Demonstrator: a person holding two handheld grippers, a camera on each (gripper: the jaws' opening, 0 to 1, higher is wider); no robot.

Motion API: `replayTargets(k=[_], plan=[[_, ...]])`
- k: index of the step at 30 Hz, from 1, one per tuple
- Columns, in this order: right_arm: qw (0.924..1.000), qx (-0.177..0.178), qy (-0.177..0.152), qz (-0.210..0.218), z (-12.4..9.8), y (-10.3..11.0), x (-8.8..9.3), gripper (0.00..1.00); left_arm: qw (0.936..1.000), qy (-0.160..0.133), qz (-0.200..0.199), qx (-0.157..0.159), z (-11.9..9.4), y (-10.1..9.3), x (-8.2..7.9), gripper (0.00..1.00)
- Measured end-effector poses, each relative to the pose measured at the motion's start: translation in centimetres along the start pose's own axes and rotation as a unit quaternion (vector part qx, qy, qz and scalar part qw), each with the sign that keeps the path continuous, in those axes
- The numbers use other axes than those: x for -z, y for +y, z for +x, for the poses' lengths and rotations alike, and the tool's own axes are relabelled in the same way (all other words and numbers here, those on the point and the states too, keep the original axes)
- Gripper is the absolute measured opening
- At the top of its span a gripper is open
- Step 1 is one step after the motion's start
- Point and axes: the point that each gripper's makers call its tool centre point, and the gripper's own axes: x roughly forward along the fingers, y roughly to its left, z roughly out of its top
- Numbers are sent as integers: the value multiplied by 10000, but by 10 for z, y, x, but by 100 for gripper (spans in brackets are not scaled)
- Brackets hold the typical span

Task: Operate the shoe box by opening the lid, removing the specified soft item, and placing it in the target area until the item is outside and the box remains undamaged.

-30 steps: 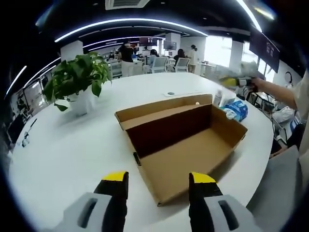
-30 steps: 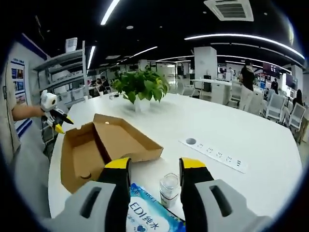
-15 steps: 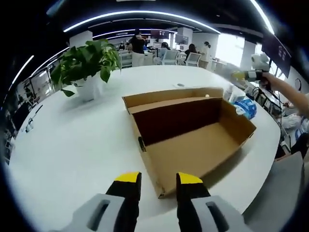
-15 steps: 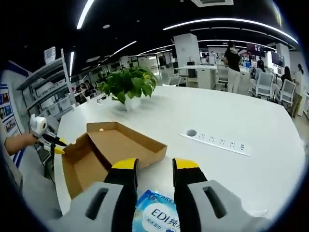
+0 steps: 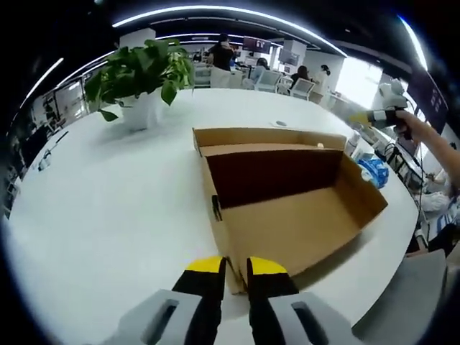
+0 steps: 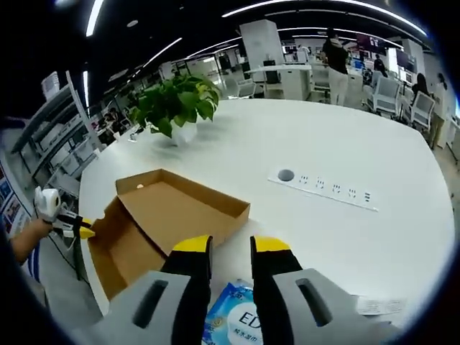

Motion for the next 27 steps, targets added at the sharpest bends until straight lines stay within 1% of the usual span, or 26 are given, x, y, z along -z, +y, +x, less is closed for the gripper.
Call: replayTargets(k=[7, 13, 14, 15, 16, 19, 22, 23, 24, 25, 26, 27], plan=[[9992, 48, 393, -49, 21, 3, 5, 19, 9998, 59, -205, -43, 1, 3, 2, 9], [9975, 86, 708, -19, 44, -6, 8, 18, 9994, 107, -318, -106, 4, 6, 2, 8], [9973, 51, 734, 22, 46, -5, 8, 18, 9993, 111, -336, -117, 4, 6, 2, 8], [9965, -69, 750, 357, 50, 0, 8, 18, 9992, 119, -357, -133, 4, 6, 2, 8], [9961, -72, 762, 442, 54, -1, 7, 18, 9991, 126, -366, -144, 4, 6, 2, 8], [9956, 12, 834, 433, 67, -5, 5, 18, 9989, 135, -416, -186, 3, 5, 3, 7], [9942, 60, 932, 525, 78, -3, 8, 21, 9986, 148, -467, -214, 2, 4, 4, 7], [9942, 114, 958, 483, 81, -4, 8, 21, 9985, 152, -479, -229, 2, 4, 4, 7], [9938, 245, 1012, 386, 86, -6, 10, 22, 9984, 156, -494, -240, 2, 4, 4, 7], [9937, 282, 1027, 339, 88, -7, 10, 22, 9983, 162, -506, -256, 2, 3, 5, 7], [9927, 355, 1122, 245, 92, -7, 14, 22, 9983, 167, -497, -263, 2, 3, 5, 6], [9927, 335, 1129, 270, 96, -4, 14, 22, 9983, 170, -487, -272, 1, 2, 5, 6]])
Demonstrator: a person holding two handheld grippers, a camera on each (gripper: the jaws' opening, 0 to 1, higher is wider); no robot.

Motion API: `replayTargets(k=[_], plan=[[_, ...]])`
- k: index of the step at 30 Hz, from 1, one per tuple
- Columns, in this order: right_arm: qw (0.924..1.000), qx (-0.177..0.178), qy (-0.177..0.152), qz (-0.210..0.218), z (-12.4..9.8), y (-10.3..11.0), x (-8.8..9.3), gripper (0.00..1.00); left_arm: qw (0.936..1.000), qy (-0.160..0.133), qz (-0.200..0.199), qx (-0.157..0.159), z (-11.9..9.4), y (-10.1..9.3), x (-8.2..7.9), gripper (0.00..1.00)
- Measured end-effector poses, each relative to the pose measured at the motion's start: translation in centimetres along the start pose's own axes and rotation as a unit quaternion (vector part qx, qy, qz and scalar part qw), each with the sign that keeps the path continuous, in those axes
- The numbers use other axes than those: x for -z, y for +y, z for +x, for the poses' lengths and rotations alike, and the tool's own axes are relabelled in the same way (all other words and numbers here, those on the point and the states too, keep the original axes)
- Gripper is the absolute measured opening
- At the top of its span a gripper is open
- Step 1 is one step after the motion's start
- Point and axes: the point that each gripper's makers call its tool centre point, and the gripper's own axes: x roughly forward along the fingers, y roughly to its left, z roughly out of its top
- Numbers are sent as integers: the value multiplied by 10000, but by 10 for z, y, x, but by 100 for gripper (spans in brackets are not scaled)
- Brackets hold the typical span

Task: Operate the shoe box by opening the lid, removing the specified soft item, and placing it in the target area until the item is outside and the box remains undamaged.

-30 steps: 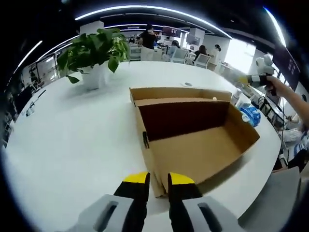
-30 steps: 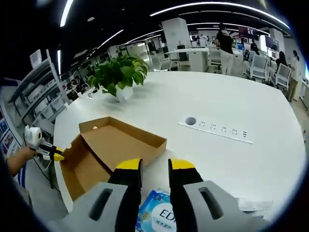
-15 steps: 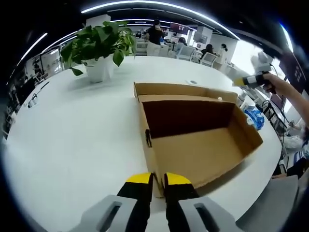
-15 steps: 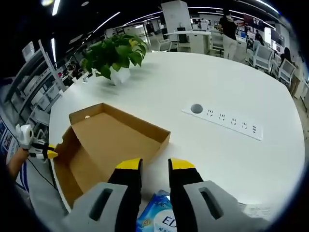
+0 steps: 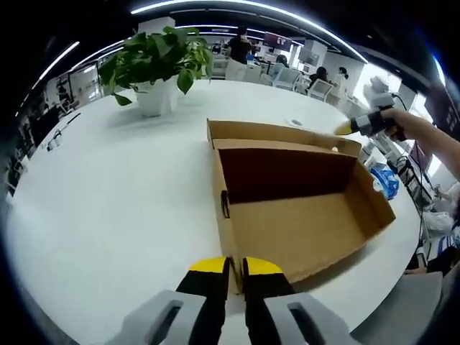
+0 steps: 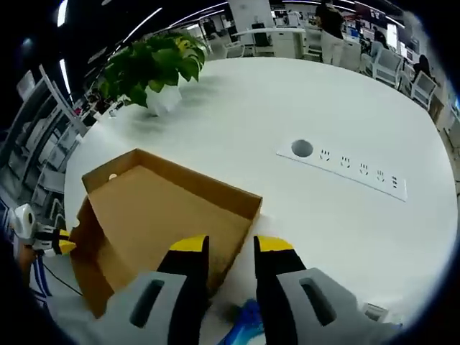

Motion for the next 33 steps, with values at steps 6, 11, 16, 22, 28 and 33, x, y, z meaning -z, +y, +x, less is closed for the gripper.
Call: replayTargets(k=[6, 11, 16, 22, 28, 33], plan=[[9993, 165, 332, -29, 18, 1, 9, 24, 10000, -13, -26, -25, 0, 1, 0, 6], [9977, 367, 549, -162, 25, -2, 17, 20, 10000, -11, -4, -13, 0, 0, 0, 6], [9961, 510, 696, -163, 23, -4, 23, 13, 10000, -23, -1, 18, -1, -1, 0, 7], [9961, 569, 676, -54, 21, -12, 20, 6, 10000, -49, -35, 35, -1, -1, 0, 7], [9964, 576, 619, -108, 16, -8, 19, 5, 10000, -62, -38, 34, -1, -2, 0, 7], [9960, 598, 593, -289, 10, -5, 19, 4, 9999, -112, -81, 63, -1, -1, 0, 7]])
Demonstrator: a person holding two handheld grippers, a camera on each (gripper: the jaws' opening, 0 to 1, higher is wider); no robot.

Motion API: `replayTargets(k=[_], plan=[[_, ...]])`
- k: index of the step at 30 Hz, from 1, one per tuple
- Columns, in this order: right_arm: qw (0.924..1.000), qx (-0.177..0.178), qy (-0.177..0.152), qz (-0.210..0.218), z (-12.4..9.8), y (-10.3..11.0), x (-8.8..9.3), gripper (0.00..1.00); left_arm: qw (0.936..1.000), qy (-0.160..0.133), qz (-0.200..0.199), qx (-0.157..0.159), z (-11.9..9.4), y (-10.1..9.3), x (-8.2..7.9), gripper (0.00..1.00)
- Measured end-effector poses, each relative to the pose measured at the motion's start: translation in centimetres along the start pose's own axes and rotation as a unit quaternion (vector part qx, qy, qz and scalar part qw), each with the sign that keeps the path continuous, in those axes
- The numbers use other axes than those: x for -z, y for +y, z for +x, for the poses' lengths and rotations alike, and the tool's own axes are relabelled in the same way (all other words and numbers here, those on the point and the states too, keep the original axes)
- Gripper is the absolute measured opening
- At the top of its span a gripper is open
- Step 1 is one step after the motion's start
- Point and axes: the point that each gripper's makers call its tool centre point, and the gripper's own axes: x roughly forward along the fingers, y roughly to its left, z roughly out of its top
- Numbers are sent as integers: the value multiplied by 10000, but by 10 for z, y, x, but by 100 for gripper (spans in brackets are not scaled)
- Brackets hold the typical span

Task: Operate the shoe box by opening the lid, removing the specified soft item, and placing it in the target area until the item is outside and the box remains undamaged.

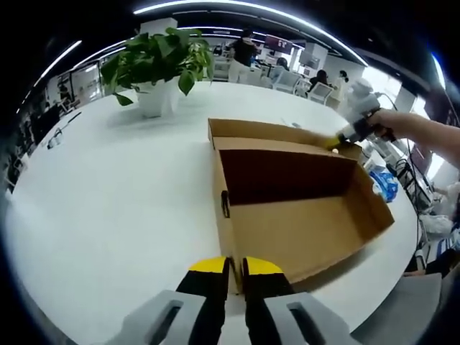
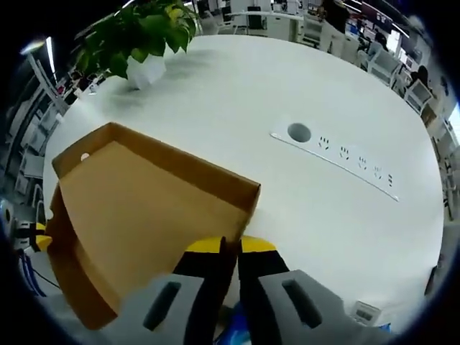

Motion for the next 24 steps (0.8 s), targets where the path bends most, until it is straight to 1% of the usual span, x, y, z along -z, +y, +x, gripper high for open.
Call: replayTargets(k=[3, 7, 17, 20, 24], plan=[[9999, 3, -102, -47, -7, 1, -3, 4, 10000, -31, -66, 26, 0, 1, 0, 7], [9998, 1, -195, -94, -13, 0, -8, 3, 10000, -37, -57, 16, 0, 1, 0, 7], [9984, -75, -538, -138, -37, 0, -19, 3, 10000, -54, -70, -14, 1, 3, -2, 6], [9978, -106, -627, -186, -44, 1, -19, 3, 10000, -49, -69, -14, 2, 3, -2, 5], [9970, -208, -738, -57, -49, -1, -20, 3, 10000, -51, -55, -15, 2, 4, -3, 5]])
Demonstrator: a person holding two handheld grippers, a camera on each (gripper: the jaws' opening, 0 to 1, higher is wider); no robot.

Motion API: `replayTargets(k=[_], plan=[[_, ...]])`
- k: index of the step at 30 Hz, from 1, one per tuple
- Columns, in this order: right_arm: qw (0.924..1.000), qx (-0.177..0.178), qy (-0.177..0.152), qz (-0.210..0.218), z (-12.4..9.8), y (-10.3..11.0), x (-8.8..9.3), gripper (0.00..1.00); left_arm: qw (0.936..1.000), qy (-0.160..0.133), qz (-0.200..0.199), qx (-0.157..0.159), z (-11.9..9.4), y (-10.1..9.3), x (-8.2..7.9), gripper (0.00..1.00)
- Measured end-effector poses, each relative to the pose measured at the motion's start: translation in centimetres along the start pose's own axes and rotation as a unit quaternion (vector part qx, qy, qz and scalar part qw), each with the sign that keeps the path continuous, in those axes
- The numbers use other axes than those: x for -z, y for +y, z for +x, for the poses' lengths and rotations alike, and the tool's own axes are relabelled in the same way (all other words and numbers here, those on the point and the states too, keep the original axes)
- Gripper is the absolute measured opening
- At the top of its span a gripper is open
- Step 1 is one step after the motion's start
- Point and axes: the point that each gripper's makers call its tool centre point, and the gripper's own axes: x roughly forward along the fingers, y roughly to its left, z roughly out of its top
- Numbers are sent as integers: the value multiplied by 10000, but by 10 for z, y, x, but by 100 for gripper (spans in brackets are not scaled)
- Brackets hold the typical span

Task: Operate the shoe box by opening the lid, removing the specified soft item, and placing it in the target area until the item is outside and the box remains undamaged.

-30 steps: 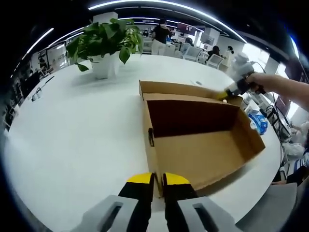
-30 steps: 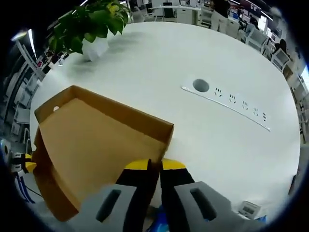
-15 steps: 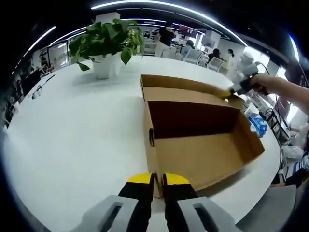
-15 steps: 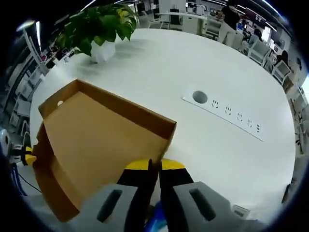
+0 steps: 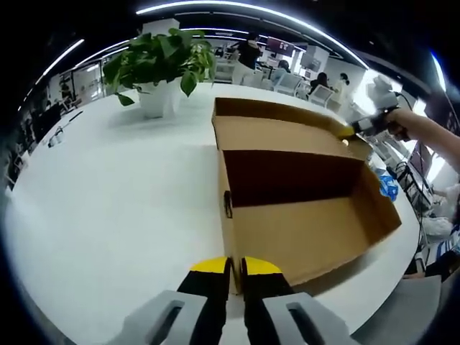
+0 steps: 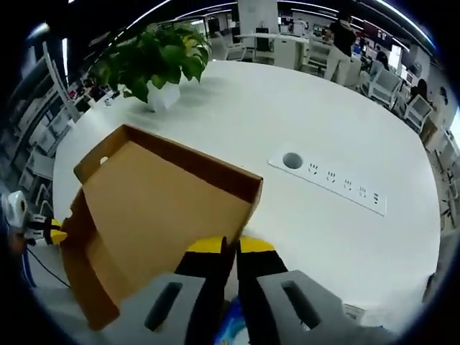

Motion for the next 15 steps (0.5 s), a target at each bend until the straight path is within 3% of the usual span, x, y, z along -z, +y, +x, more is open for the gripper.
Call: replayTargets(k=[5, 15], plan=[[9999, -51, -142, -11, -7, 3, -3, 3, 10000, -3, -6, -2, 1, 3, 0, 5], [9976, -139, -511, -450, -29, 13, -6, 3, 10000, -4, 7, -35, 0, 1, 1, 5]])
